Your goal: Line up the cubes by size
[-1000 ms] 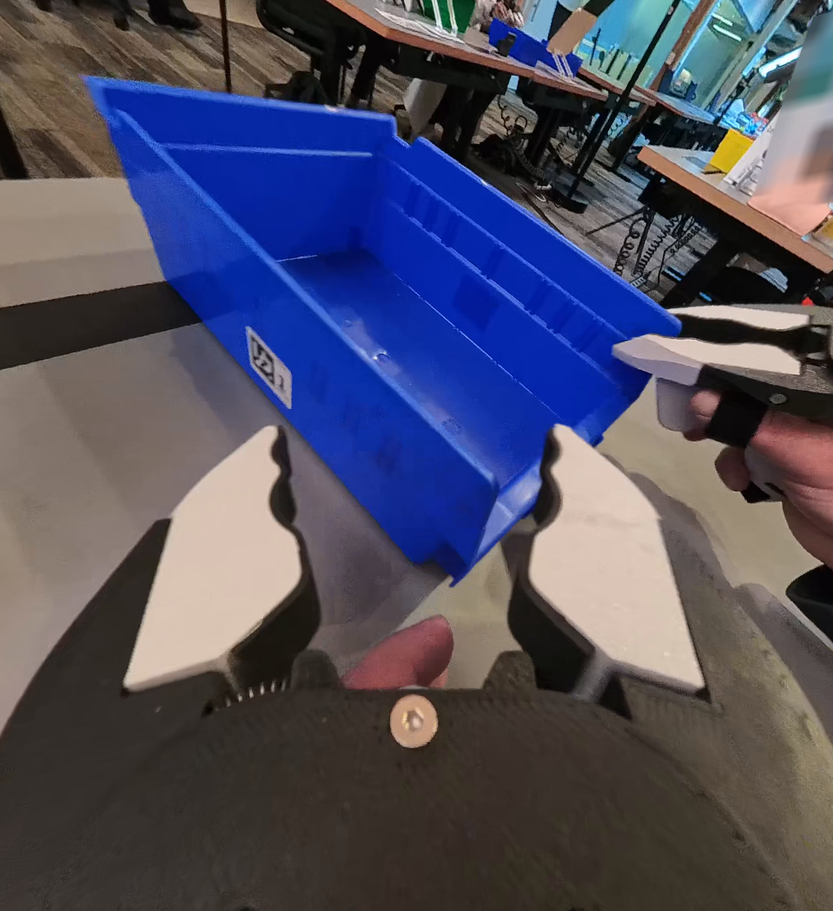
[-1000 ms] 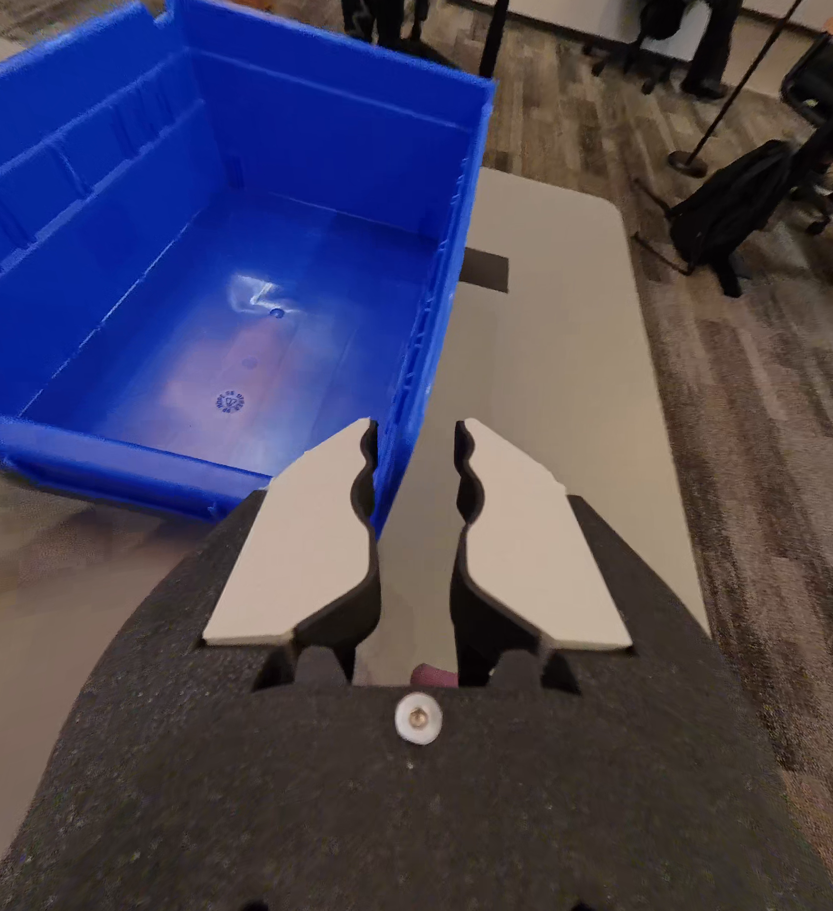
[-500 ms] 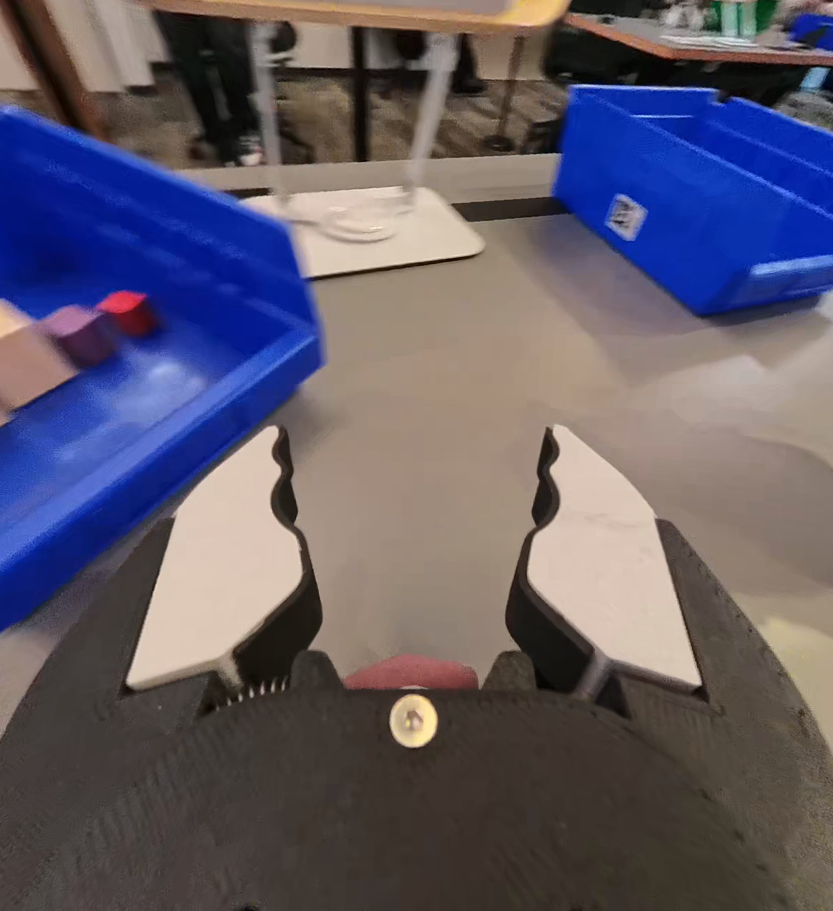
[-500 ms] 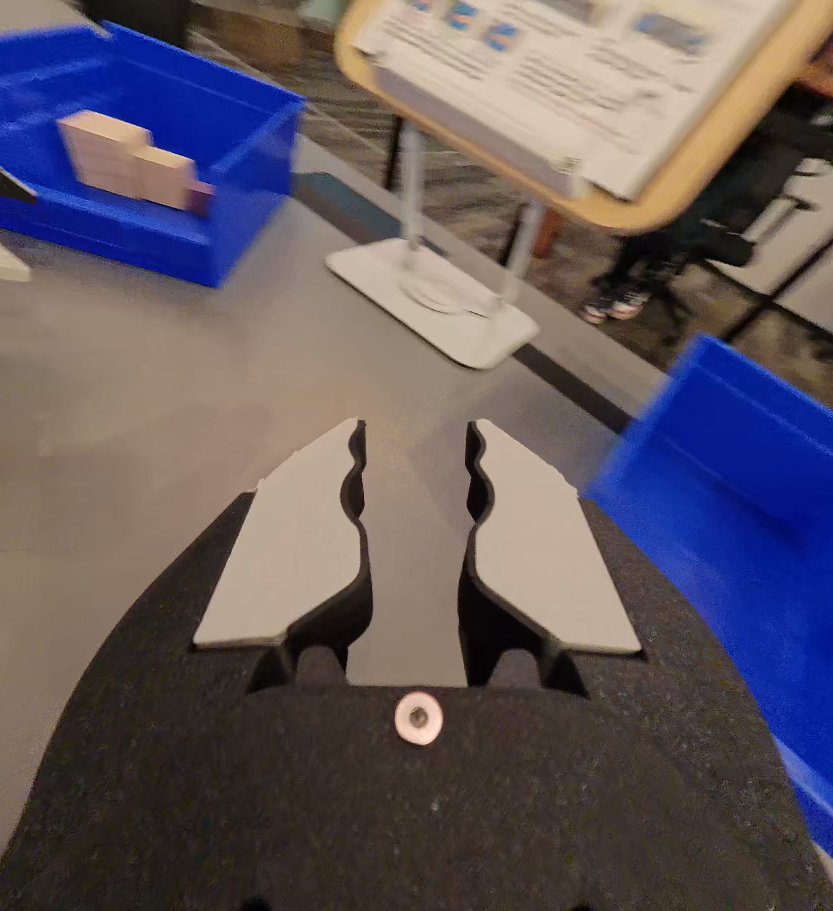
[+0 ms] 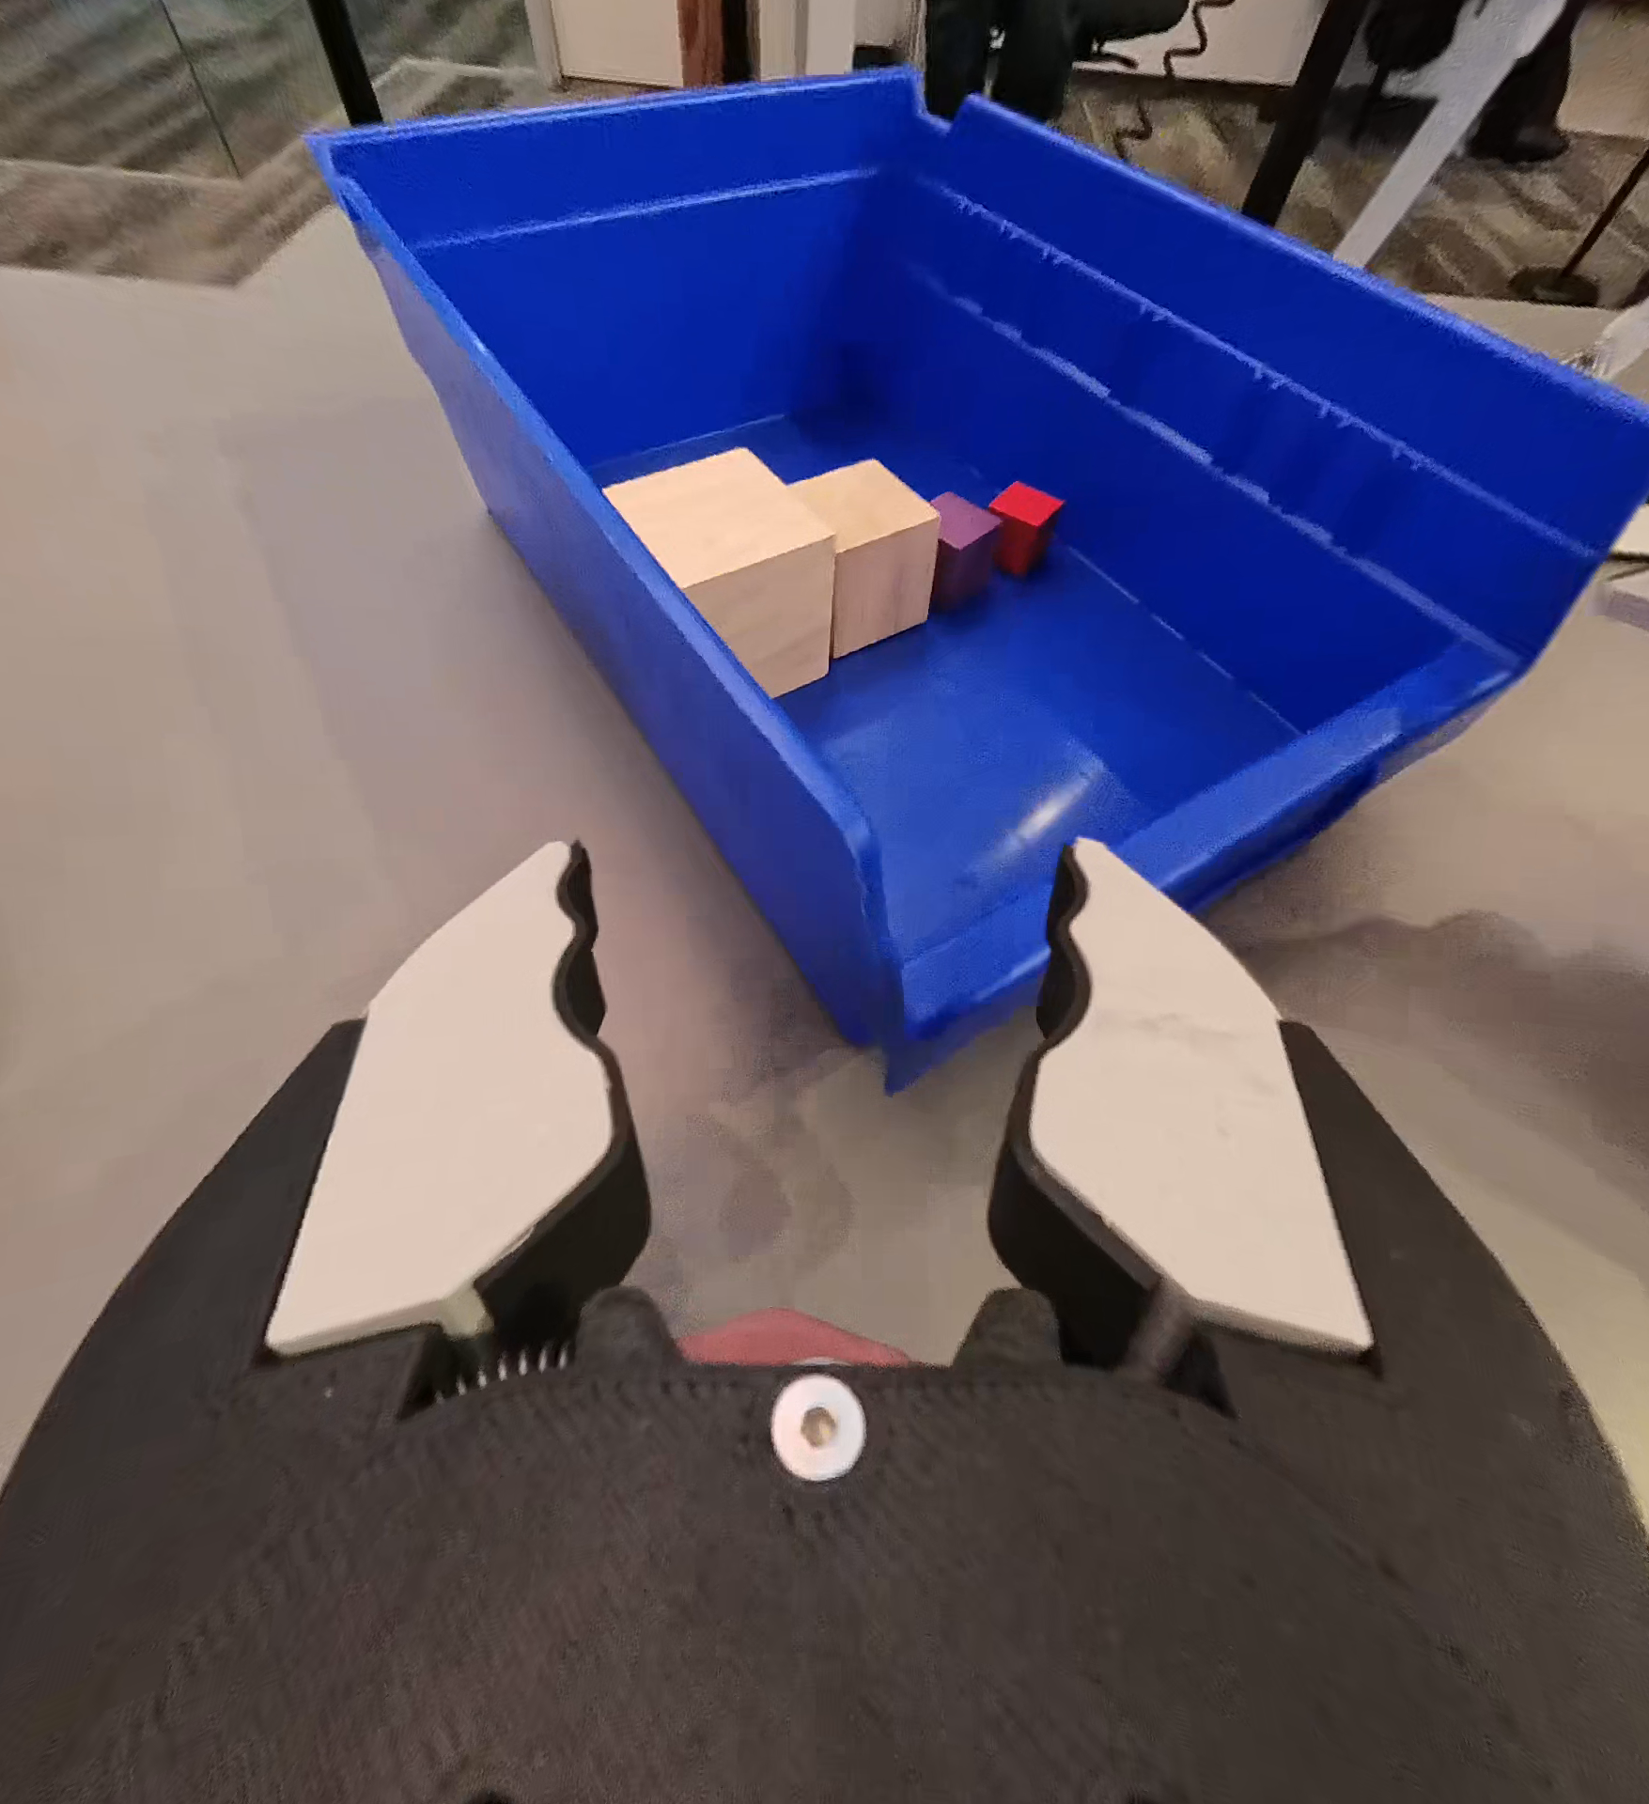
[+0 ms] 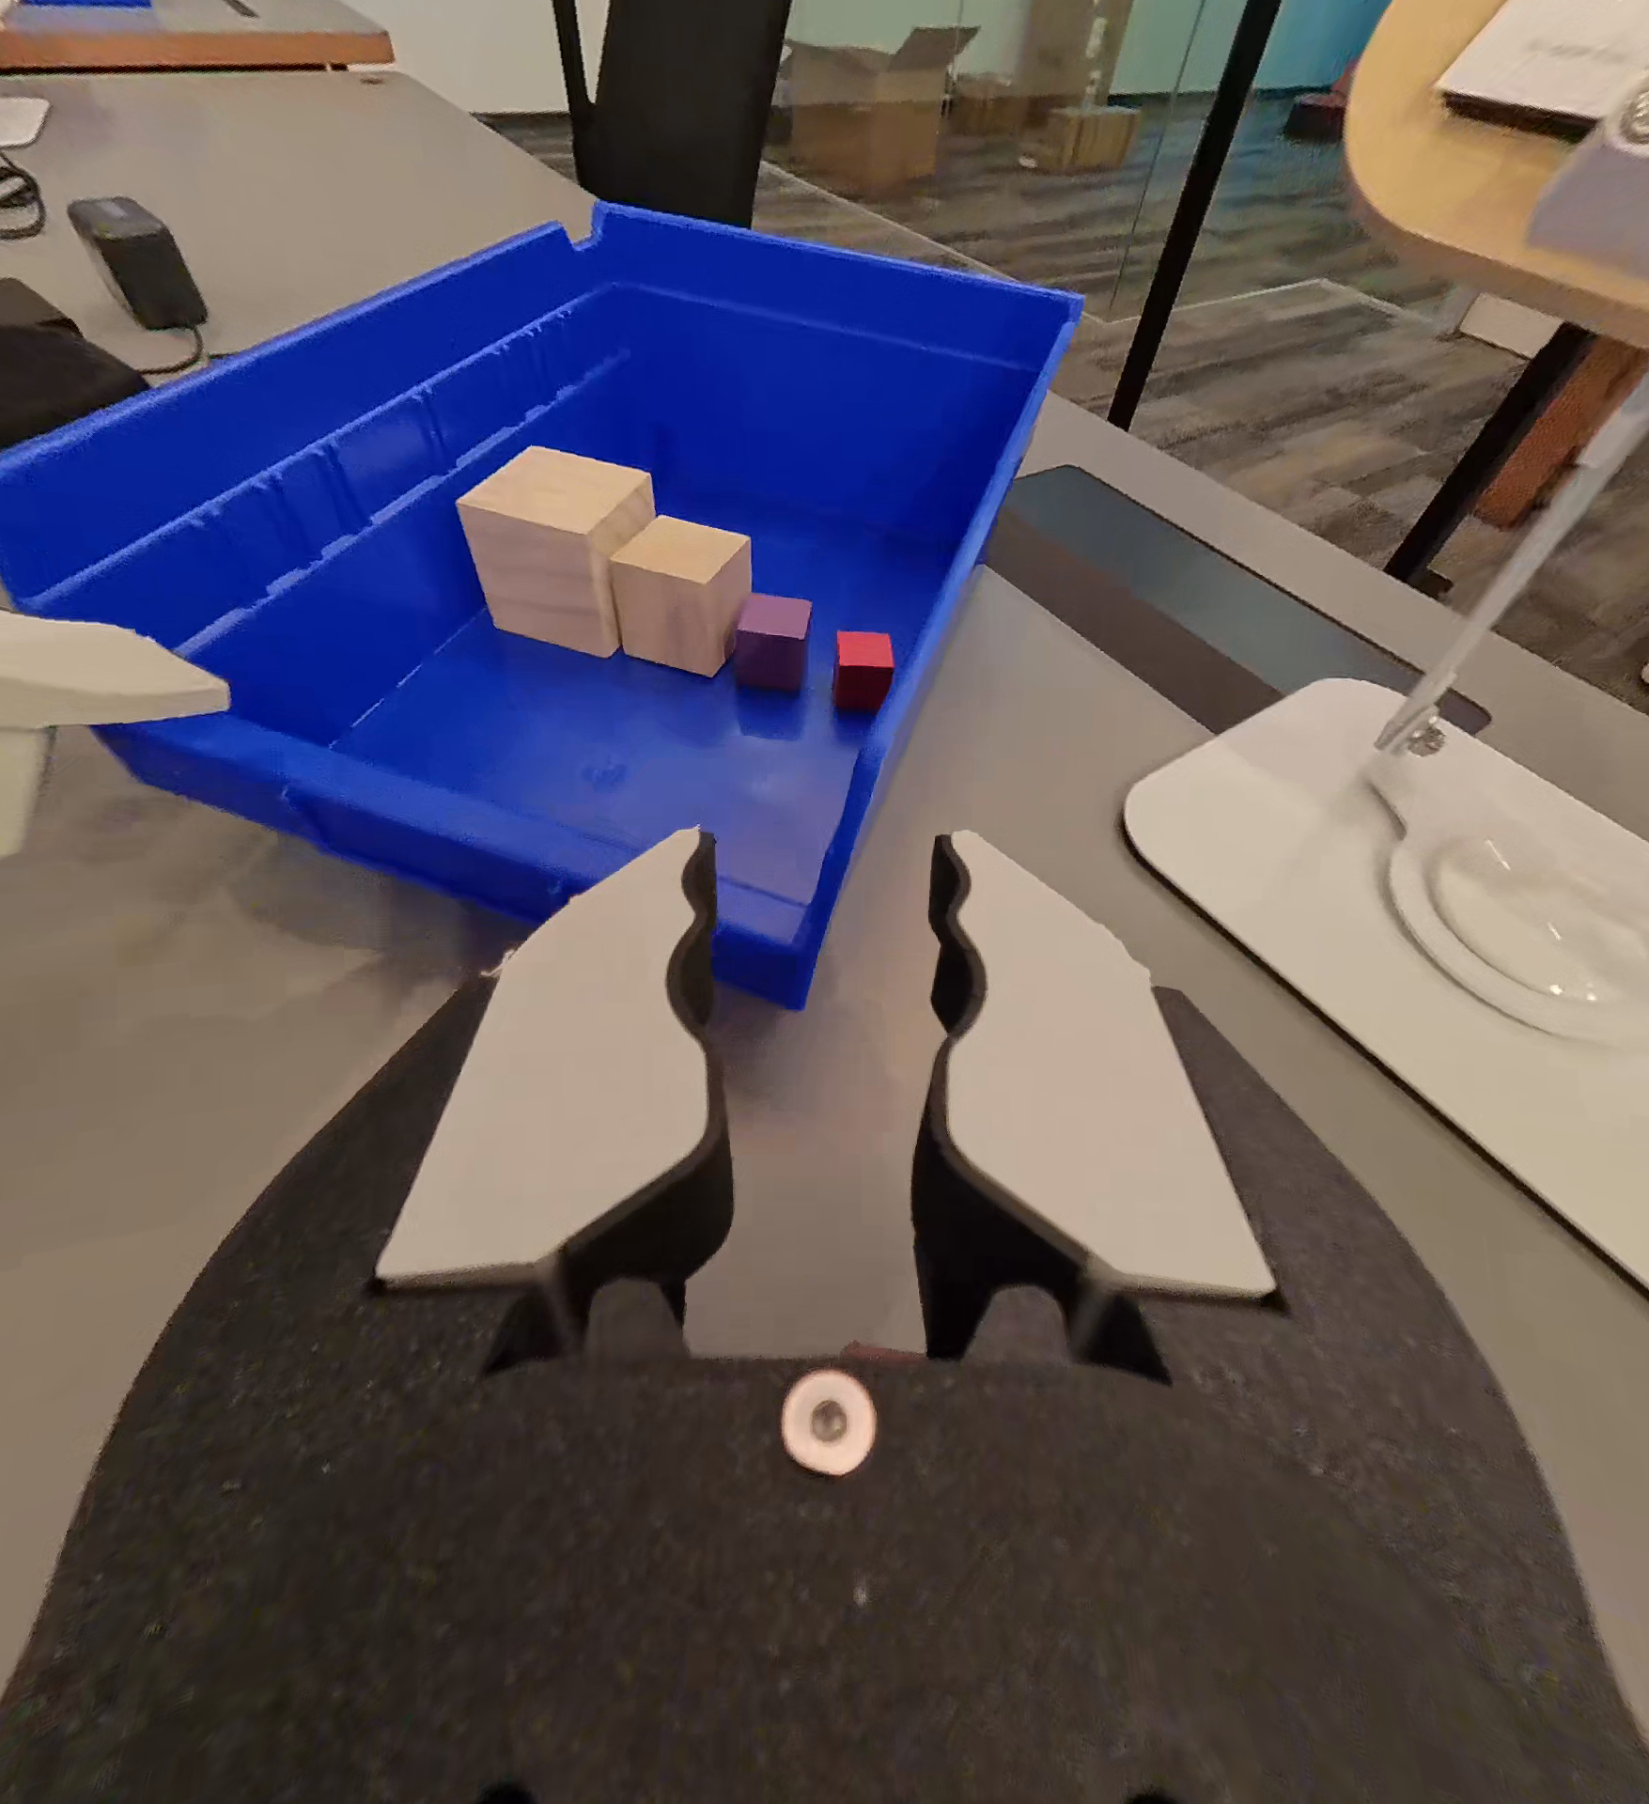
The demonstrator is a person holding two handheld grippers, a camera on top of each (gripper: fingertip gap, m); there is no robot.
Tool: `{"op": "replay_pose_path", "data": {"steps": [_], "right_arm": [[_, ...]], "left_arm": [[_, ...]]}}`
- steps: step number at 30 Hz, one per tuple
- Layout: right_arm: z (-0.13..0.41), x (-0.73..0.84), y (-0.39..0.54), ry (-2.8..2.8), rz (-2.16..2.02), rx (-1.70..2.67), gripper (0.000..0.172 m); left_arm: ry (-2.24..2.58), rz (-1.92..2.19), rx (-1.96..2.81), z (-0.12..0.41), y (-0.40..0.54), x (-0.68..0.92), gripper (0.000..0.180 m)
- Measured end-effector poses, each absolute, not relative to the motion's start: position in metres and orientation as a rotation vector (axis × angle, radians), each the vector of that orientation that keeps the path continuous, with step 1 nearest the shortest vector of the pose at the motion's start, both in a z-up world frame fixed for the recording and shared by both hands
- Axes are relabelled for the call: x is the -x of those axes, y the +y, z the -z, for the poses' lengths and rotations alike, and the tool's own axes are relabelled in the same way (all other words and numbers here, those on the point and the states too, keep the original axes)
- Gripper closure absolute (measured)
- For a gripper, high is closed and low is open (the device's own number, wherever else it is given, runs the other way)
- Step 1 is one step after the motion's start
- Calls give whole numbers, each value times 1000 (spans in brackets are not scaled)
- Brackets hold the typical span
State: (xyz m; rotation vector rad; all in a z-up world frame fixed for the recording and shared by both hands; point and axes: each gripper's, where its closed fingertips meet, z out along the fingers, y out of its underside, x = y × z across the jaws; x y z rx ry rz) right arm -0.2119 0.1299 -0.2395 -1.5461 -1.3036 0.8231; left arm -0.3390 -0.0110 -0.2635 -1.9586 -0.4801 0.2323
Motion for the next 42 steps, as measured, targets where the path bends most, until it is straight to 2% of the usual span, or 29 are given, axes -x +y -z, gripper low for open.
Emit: {"op": "replay_pose_path", "data": {"steps": [4,6,8,11,26,42], "right_arm": [[246,231,131,-1327,-821,1555,145],[248,235,134,-1322,-790,1565,150],[249,236,139,-1307,-768,1571,163],[249,238,138,-1308,-761,1566,164],[248,279,74,-1298,-867,1552,155],[248,336,70,-1251,-905,1582,151]], "left_arm": [[-446,-191,1978,268,2,339,127],[-446,-209,1991,271,4,345,136],[-456,-205,1985,270,4,350,139],[-466,-184,1983,269,1,357,151],[-489,-126,2053,270,-14,443,171],[-484,-136,2103,270,17,519,178]]}}
